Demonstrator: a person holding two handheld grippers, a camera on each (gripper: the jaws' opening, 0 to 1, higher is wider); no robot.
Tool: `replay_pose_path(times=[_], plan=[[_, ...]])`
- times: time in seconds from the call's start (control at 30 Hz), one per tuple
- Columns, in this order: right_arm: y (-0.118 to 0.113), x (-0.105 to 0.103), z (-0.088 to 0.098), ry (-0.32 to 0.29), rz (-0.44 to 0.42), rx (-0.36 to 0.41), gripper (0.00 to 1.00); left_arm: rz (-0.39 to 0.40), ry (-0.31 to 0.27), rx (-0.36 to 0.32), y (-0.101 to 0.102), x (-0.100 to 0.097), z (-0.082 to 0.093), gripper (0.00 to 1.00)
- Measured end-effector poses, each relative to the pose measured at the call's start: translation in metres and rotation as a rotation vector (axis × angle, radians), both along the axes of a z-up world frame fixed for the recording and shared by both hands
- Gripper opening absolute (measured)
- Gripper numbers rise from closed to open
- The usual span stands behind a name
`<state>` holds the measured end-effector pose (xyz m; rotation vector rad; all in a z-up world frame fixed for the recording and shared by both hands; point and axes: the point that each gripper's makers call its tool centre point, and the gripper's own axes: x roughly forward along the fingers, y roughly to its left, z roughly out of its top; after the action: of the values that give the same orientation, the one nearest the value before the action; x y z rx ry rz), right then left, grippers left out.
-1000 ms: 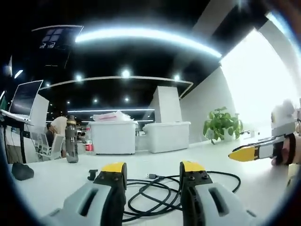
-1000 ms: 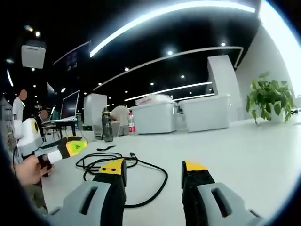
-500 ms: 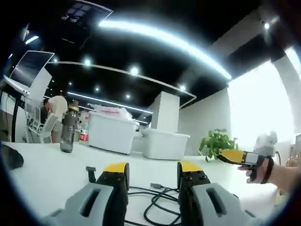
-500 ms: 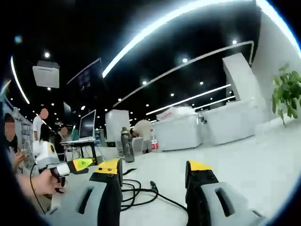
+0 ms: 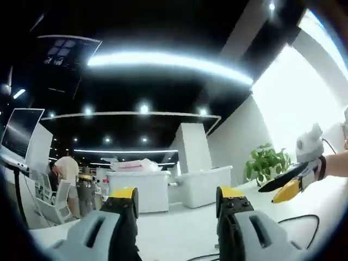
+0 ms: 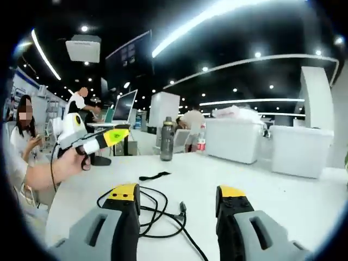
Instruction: Coil the Type-C to USB data cable on the desktop and secure it with Velcro straps.
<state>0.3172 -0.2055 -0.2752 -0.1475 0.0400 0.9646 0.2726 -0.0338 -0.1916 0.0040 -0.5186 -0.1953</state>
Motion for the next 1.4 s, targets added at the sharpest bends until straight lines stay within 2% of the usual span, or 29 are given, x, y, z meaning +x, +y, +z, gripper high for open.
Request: replay_pose_path(times=[0.03, 0.07, 0.1, 0.13, 0.2, 0.27, 0.33, 0.37, 0.4, 0.47, 0.53, 0.57, 0.6, 0.63, 0.67, 0.73, 0.83, 0.97, 1.13, 1.2, 1.4], plan=[[0.002, 0.004, -0.007, 0.027, -0.006, -0.032, 0.57, -0.023, -0.013, -0.022, 0.0, 0.002, 0.004, 0.76], [0.004, 0.007, -0.011, 0.035, -0.005, -0.057, 0.57, -0.017, -0.013, -0.001, 0.0, 0.006, 0.004, 0.88], [0.007, 0.008, -0.016, 0.047, 0.001, -0.078, 0.57, -0.007, -0.006, 0.014, 0.0, 0.011, 0.005, 0.93], [0.01, 0.006, -0.023, 0.062, 0.015, -0.118, 0.57, -0.005, 0.014, 0.057, -0.002, 0.016, 0.002, 0.94], [0.015, 0.001, -0.037, 0.088, 0.068, -0.225, 0.58, -0.029, 0.014, 0.067, -0.007, 0.02, 0.002, 0.92], [0.017, -0.004, -0.045, 0.153, 0.11, -0.274, 0.57, -0.053, 0.071, 0.121, -0.012, 0.026, -0.008, 0.82], [0.019, -0.009, -0.047, 0.213, 0.141, -0.288, 0.57, -0.074, 0.085, 0.196, -0.019, 0.027, -0.014, 0.62], [0.018, -0.007, -0.049, 0.227, 0.134, -0.316, 0.57, -0.082, 0.081, 0.209, -0.02, 0.027, -0.015, 0.51], [0.02, -0.008, -0.05, 0.228, 0.144, -0.327, 0.57, -0.087, 0.078, 0.216, -0.02, 0.028, -0.016, 0.48], [0.024, -0.004, -0.057, 0.229, 0.135, -0.385, 0.57, -0.164, 0.118, 0.204, -0.027, 0.031, -0.023, 0.48], [0.032, -0.003, -0.065, 0.236, 0.142, -0.431, 0.56, -0.183, 0.23, 0.172, -0.024, 0.039, -0.04, 0.46], [0.036, -0.004, -0.07, 0.255, 0.153, -0.447, 0.55, -0.156, 0.264, 0.178, -0.018, 0.042, -0.048, 0.39], [0.039, -0.006, -0.075, 0.291, 0.152, -0.469, 0.52, -0.162, 0.257, 0.17, -0.016, 0.044, -0.052, 0.31], [0.042, -0.005, -0.077, 0.311, 0.148, -0.482, 0.51, -0.187, 0.284, 0.151, -0.016, 0.045, -0.061, 0.29], [0.046, -0.003, -0.077, 0.306, 0.154, -0.489, 0.51, -0.206, 0.325, 0.18, -0.017, 0.044, -0.067, 0.32], [0.05, 0.002, -0.078, 0.293, 0.158, -0.521, 0.51, -0.203, 0.314, 0.176, -0.011, 0.045, -0.066, 0.38], [0.05, 0.014, -0.084, 0.259, 0.151, -0.606, 0.51, -0.256, 0.316, 0.105, -0.012, 0.042, -0.062, 0.44], [0.058, 0.019, -0.093, 0.334, 0.151, -0.617, 0.5, -0.274, 0.321, 0.131, -0.019, 0.039, -0.063, 0.56], [0.063, 0.017, -0.101, 0.36, 0.165, -0.637, 0.5, -0.325, 0.338, 0.113, -0.027, 0.035, -0.066, 0.63], [0.063, 0.016, -0.106, 0.367, 0.169, -0.651, 0.5, -0.304, 0.343, 0.152, -0.027, 0.036, -0.069, 0.63], [0.057, 0.016, -0.112, 0.388, 0.165, -0.677, 0.5, -0.313, 0.343, 0.15, -0.028, 0.034, -0.069, 0.65]])
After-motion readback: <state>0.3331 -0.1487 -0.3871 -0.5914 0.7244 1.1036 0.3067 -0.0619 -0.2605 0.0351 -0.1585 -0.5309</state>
